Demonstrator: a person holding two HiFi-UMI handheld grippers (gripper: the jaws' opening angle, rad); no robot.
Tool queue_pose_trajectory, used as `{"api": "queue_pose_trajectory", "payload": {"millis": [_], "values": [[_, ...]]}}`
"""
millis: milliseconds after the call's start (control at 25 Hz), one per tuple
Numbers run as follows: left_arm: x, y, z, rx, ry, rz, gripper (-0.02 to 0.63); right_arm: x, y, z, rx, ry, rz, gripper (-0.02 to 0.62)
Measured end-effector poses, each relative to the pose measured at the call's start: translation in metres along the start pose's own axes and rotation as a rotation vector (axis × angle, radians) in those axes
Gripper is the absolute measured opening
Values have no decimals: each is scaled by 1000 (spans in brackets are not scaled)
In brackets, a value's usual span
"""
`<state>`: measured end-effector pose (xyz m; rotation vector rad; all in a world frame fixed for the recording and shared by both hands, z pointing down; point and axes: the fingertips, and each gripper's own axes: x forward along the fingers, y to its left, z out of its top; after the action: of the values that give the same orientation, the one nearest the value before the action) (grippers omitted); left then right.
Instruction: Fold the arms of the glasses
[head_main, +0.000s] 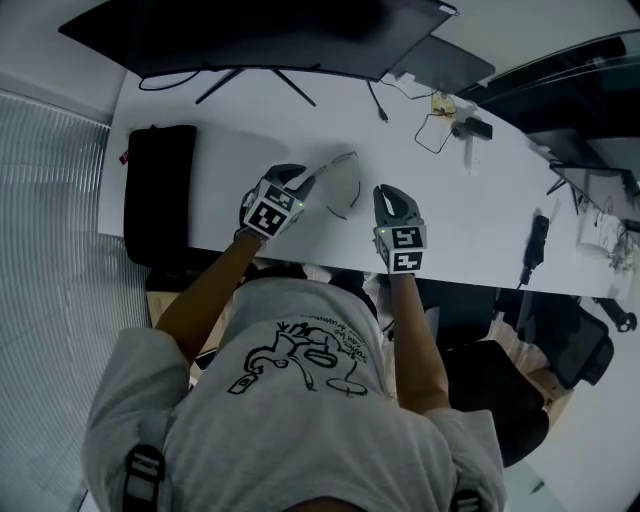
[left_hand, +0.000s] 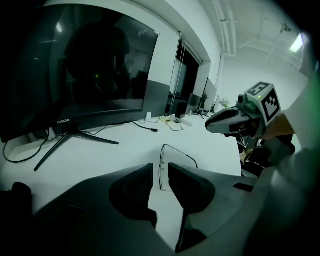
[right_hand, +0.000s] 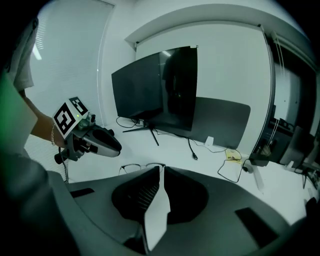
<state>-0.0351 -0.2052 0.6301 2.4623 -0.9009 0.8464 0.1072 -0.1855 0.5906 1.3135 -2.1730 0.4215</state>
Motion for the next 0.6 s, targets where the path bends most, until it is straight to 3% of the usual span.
{"api": "queue_pose_trajectory", "payload": {"millis": [280,600], "values": [[34,0,-25,-5,92,-77,118,35,-9,-40,30,75,-11,37],[53,-1,-41,-23,129,-83,118,56,-5,-76,60,152,4,35]]}}
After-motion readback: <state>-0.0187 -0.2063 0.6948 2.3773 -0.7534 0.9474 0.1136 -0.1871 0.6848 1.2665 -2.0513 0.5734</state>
